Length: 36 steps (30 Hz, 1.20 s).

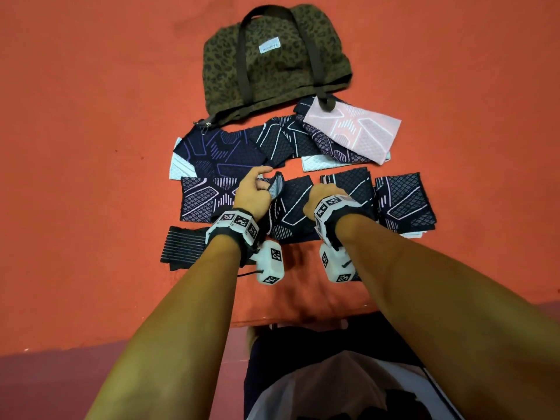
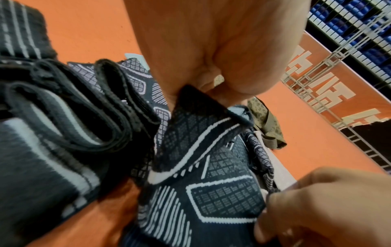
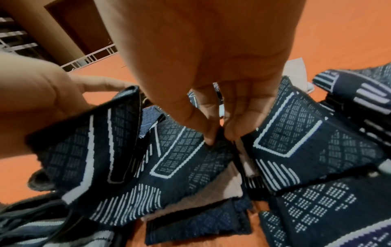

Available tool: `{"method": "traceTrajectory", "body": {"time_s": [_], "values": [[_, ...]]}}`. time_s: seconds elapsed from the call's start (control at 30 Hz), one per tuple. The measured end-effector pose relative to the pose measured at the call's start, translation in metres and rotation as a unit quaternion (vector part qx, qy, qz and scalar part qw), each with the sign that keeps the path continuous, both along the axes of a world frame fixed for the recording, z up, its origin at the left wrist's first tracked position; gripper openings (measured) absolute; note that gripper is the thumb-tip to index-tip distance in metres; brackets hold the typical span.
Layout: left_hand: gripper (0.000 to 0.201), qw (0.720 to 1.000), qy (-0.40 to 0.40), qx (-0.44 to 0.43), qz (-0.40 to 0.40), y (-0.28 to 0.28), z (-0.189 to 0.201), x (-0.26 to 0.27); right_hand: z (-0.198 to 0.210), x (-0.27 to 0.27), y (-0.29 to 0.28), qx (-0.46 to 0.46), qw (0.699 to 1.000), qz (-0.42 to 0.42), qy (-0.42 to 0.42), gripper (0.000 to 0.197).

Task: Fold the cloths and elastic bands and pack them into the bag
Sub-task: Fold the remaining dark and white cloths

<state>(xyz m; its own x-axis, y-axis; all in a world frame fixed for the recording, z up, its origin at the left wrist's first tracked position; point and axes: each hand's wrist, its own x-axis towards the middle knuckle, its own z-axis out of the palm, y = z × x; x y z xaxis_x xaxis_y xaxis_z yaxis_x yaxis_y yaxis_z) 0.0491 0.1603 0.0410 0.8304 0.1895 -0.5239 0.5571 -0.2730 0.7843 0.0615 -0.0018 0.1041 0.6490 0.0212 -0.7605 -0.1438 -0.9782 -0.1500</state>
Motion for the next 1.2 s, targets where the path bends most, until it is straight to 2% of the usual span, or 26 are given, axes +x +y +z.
{"method": "traceTrajectory", "body": {"time_s": [0.1, 0.23, 0.33, 0.43, 0.57, 0.67, 0.8, 0.9, 1.1, 1.2], "values": [[0.049, 1.000, 0.000, 0.000, 0.004, -0.003, 0.006, 0.004, -0.002, -0.001, 0.007, 0.035, 0.999, 0.029, 0.012, 0.005], [0.044, 1.000, 0.006, -0.001, 0.006, -0.001, 0.006, 0.002, -0.019, -0.005, 0.032, 0.134, 0.991, 0.005, 0.008, 0.025], [0.047, 1.000, 0.025, -0.014, 0.011, 0.002, 0.001, -0.003, -0.026, -0.012, 0.038, 0.146, 0.989, 0.008, 0.035, 0.034], [0.040, 0.998, 0.044, -0.033, -0.005, -0.001, 0.003, -0.005, -0.034, -0.012, 0.030, 0.140, 0.989, -0.022, 0.027, 0.038], [0.019, 0.992, 0.110, 0.044, -0.038, -0.010, -0.002, -0.002, -0.035, -0.007, 0.017, 0.141, 0.988, -0.066, 0.008, 0.011], [0.012, 0.979, 0.149, 0.100, -0.092, -0.017, -0.003, -0.002, -0.042, -0.005, 0.013, 0.147, 0.984, -0.098, 0.006, 0.024], [0.017, 0.985, 0.138, 0.067, -0.079, -0.024, -0.007, 0.000, -0.042, -0.007, 0.008, 0.176, 0.978, -0.113, -0.027, 0.031], [0.009, 0.988, 0.147, -0.002, -0.038, -0.031, -0.007, 0.003, -0.044, -0.007, 0.004, 0.182, 0.973, -0.128, -0.055, 0.035], [0.019, 0.980, 0.172, -0.083, -0.054, -0.040, -0.006, 0.003, -0.048, -0.009, -0.002, 0.142, 0.976, -0.158, -0.036, 0.029], [0.023, 0.977, 0.184, -0.092, -0.057, -0.039, -0.008, 0.002, -0.043, -0.008, -0.002, 0.130, 0.980, -0.152, -0.025, 0.009]]}}
